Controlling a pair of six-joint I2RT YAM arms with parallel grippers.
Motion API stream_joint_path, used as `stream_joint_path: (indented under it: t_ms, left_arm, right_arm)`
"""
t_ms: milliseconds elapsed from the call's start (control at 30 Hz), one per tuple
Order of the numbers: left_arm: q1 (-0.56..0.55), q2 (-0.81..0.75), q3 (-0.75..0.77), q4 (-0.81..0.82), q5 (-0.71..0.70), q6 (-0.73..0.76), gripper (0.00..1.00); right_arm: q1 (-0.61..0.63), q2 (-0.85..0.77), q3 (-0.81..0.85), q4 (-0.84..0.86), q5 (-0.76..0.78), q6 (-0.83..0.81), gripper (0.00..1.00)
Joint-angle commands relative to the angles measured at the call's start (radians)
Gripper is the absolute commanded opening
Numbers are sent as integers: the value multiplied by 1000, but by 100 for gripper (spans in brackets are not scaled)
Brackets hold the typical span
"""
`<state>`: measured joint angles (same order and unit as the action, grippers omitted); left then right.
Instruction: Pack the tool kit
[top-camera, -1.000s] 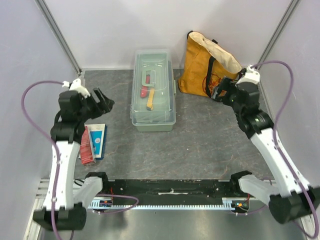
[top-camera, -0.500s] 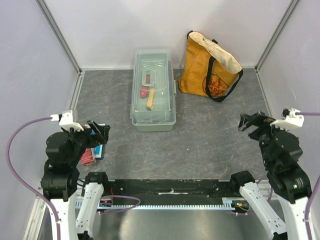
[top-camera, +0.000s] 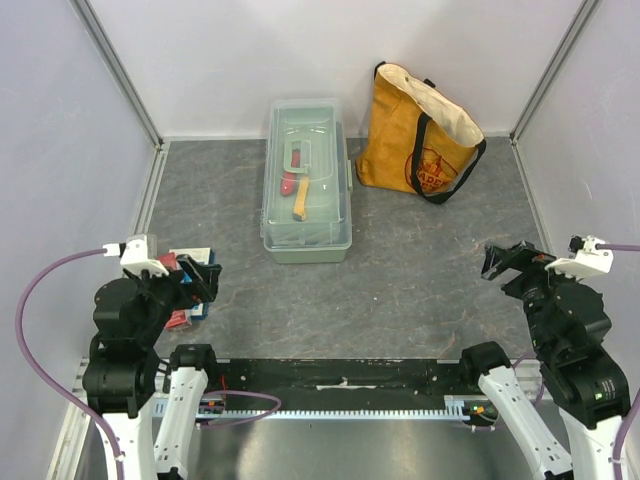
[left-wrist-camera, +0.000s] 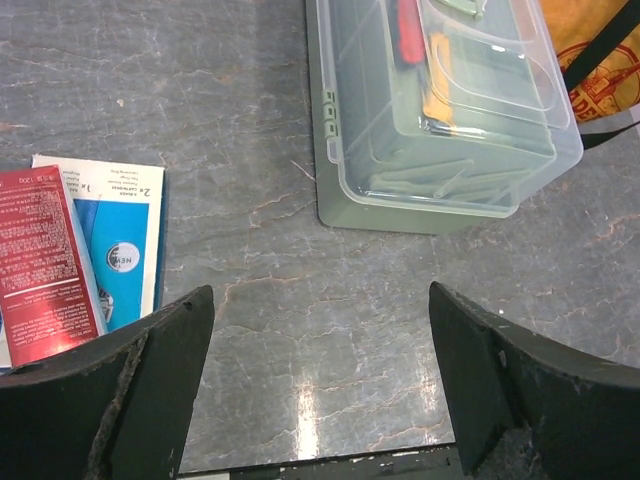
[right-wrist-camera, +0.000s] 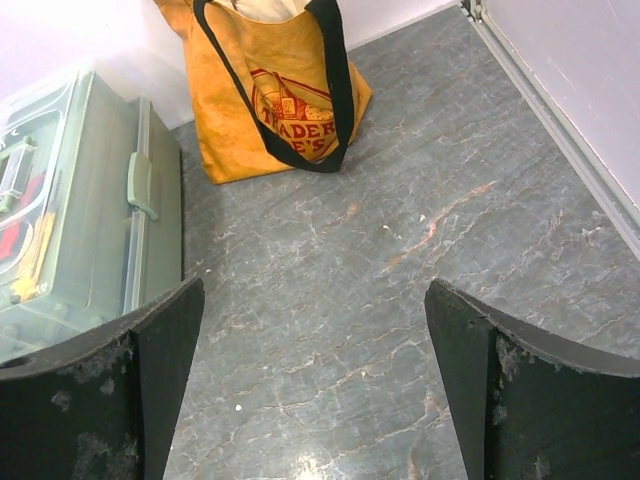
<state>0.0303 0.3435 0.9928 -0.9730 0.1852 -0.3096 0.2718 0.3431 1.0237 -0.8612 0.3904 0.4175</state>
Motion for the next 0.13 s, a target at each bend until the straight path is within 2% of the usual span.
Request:
stream_joint_path:
  t_ms: [0, 100]
  left_arm:
    - [-3, -9, 30, -6, -10, 18, 93]
    - [-3, -8, 43, -7, -17, 15, 93]
  right_arm:
    - [0, 8, 21, -10, 4, -3, 98]
    - [1, 7, 15, -9, 2, 1, 98]
